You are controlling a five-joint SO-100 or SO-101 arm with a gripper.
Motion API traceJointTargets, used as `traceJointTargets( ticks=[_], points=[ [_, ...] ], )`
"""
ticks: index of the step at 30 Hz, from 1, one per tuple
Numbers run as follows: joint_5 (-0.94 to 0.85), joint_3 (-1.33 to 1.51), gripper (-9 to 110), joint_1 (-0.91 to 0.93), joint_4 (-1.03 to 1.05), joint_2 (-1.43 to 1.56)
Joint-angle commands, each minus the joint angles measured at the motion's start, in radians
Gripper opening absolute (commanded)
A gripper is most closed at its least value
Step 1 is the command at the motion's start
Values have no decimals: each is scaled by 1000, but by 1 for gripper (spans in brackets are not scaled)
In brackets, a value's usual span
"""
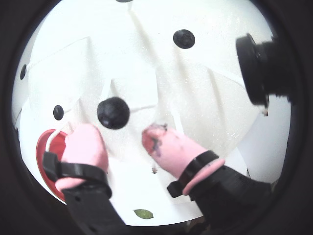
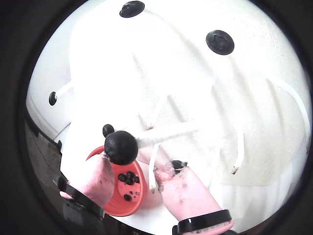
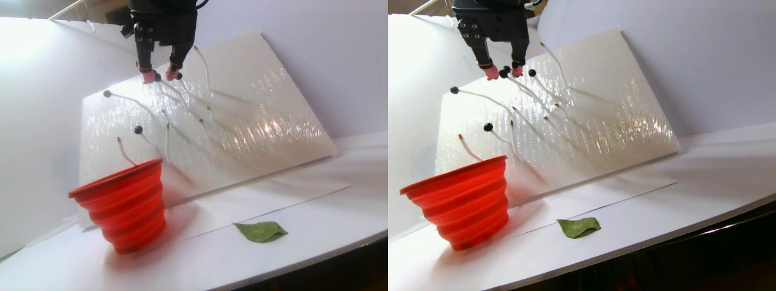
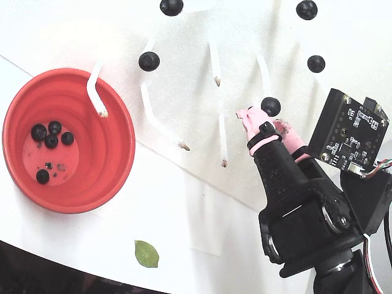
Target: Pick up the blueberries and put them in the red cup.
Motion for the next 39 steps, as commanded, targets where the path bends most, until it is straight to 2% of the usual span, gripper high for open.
traceJointTargets(
  ticks=[1,39],
  points=[
    [11,-121,18,-55,-29,9],
    [31,-137,17,-71,-58,-34]
  ],
)
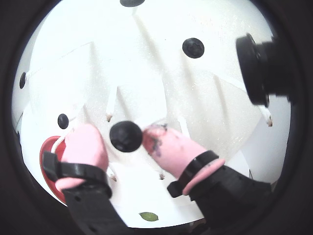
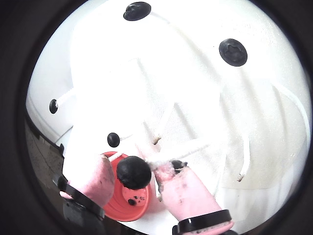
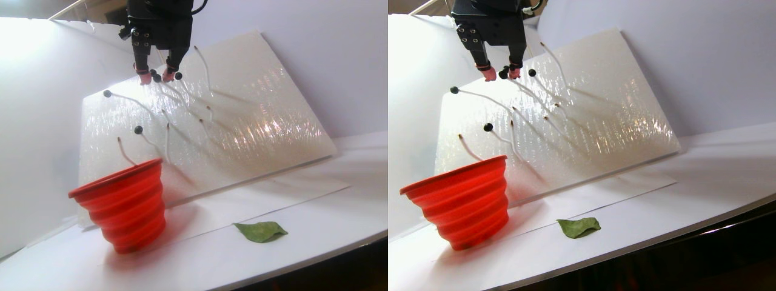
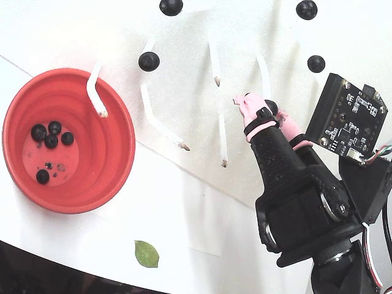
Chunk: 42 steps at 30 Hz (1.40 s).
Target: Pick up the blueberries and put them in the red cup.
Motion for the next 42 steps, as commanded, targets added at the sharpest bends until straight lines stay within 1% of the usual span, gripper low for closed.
traceJointTargets(
  ticks=[1,12,23,42],
  points=[
    [11,-95,17,-49,-29,23],
    [20,-89,12,-54,-29,32],
    [26,-80,11,-60,-28,51],
    [54,-34,10,-84,89,181]
  ],
)
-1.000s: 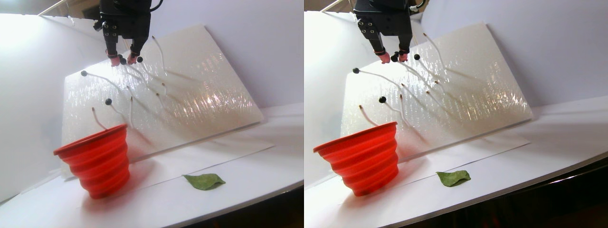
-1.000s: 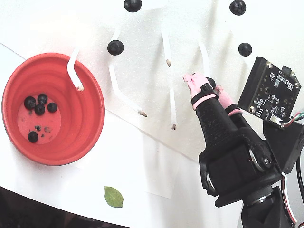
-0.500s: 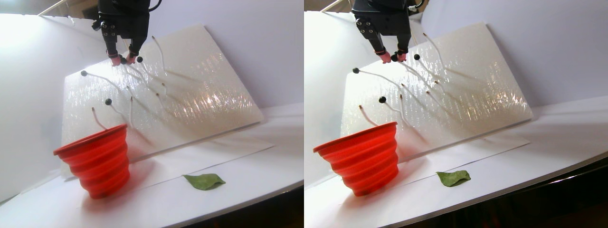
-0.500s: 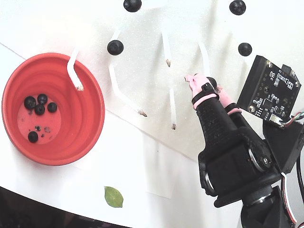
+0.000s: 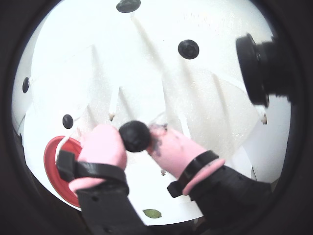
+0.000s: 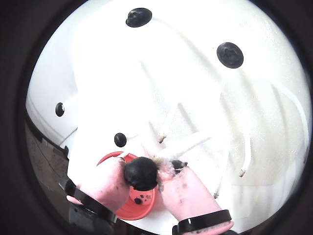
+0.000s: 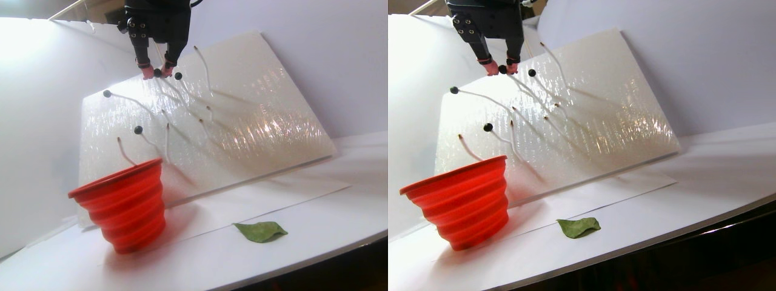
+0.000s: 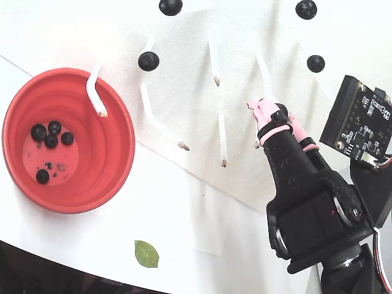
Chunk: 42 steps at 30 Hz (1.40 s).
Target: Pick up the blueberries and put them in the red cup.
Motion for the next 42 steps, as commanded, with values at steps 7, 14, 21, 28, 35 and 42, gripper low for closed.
traceJointTargets(
  ticks=[7,14,21,28,35,42],
  points=[
    [25,-12,10,-92,89,187],
    [37,21,10,-112,170,259],
    [60,44,10,-121,253,296],
    [86,75,10,-143,316,321],
    [94,123,10,-173,319,324],
    [97,133,10,-196,316,285]
  ],
)
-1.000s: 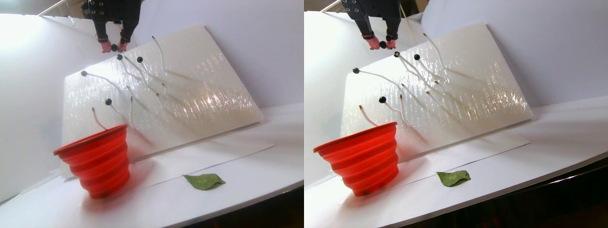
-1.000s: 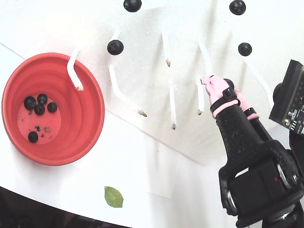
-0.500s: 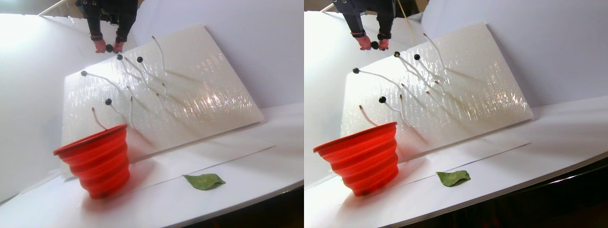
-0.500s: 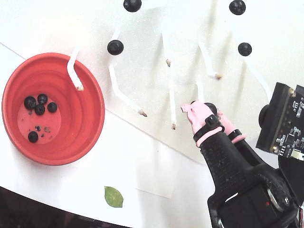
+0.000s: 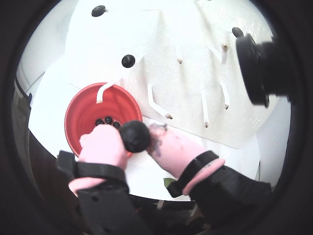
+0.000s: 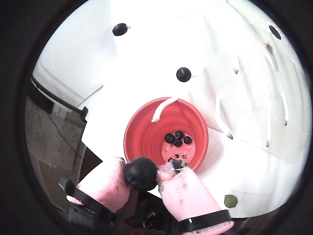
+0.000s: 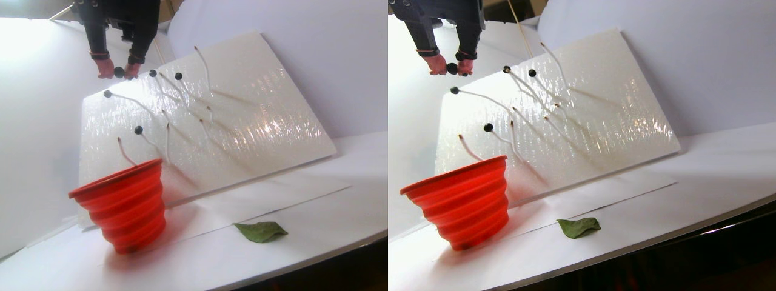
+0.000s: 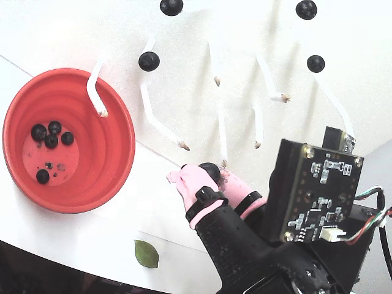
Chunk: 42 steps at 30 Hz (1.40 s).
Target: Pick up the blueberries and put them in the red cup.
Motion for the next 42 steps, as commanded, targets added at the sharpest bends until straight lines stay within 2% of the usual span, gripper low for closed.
traceJointTargets(
  ticks=[1,24,42],
  points=[
    [12,-25,10,-41,-18,18],
    [5,-77,10,-55,-253,-316],
    [-3,-124,10,-29,-360,-472]
  ],
)
